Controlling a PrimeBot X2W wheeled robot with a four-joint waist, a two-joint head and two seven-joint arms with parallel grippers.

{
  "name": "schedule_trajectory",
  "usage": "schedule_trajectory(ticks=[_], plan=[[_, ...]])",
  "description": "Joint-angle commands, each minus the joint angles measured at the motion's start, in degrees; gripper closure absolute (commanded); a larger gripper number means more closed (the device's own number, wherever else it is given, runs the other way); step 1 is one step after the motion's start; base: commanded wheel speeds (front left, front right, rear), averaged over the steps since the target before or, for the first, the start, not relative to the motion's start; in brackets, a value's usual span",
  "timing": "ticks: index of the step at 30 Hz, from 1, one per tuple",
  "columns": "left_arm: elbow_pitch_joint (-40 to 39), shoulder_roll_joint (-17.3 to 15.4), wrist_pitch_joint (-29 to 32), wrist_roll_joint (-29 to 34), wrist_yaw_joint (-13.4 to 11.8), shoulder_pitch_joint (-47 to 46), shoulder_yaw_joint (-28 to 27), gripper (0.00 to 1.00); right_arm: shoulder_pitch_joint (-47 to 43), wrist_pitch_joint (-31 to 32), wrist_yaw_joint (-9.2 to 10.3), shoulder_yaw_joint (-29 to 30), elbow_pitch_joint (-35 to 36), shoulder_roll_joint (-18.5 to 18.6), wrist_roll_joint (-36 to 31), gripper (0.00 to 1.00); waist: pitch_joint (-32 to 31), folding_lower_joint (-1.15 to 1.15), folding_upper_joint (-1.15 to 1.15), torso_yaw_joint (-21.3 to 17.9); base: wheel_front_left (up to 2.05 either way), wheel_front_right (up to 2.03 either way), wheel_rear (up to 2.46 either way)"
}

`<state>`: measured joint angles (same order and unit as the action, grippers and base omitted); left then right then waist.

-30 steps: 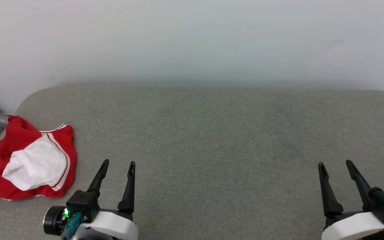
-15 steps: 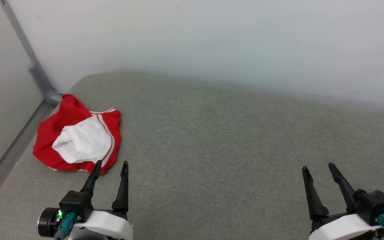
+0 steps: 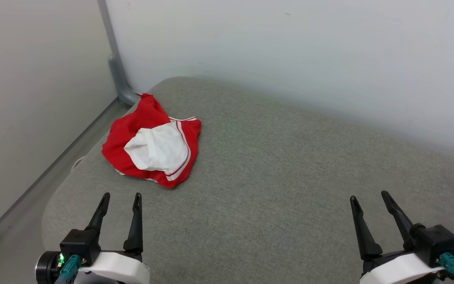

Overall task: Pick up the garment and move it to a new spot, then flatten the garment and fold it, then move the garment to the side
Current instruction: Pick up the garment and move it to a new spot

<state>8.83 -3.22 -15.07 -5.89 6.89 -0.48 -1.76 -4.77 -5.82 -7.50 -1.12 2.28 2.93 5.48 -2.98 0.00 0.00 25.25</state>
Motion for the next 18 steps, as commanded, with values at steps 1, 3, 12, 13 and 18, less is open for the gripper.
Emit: schedule_trajectory(ticks=[1,3,12,13,18], plan=[[-0.2,-0.1,-0.1,-0.4,0.2,0.4,-0.1,0.0,0.6,-0.2,0.02,0.0,0.2,-0.1,-0.1,0.0,-0.2,0.0,0.0,1.7,0.0,0.0,0.0],[-0.4,-0.2,-0.1,-0.4,0.2,0.5,-0.3,0.0,0.9,-0.4,0.02,-0.1,0.1,-0.1,-0.1,0.0,-0.2,0.0,0.0,2.5,0.0,0.0,0.0],[-0.9,-0.2,-0.1,-0.1,0.4,0.3,-1.0,0.0,1.7,-0.4,0.02,0.3,0.2,-0.1,-0.8,0.0,0.5,0.0,0.0,3.1,0.0,0.0,0.0],[-0.8,-0.3,-0.1,0.1,0.4,0.1,-1.0,0.0,1.6,-0.5,0.02,0.6,0.3,-0.1,-0.9,0.0,0.5,0.0,0.0,3.1,0.0,0.0,0.0],[0.0,-0.9,-0.1,0.6,0.4,-1.7,-0.8,0.0,1.7,0.0,0.03,1.0,0.9,-0.1,-1.3,0.0,1.4,0.0,0.0,2.5,0.0,0.0,0.0]])
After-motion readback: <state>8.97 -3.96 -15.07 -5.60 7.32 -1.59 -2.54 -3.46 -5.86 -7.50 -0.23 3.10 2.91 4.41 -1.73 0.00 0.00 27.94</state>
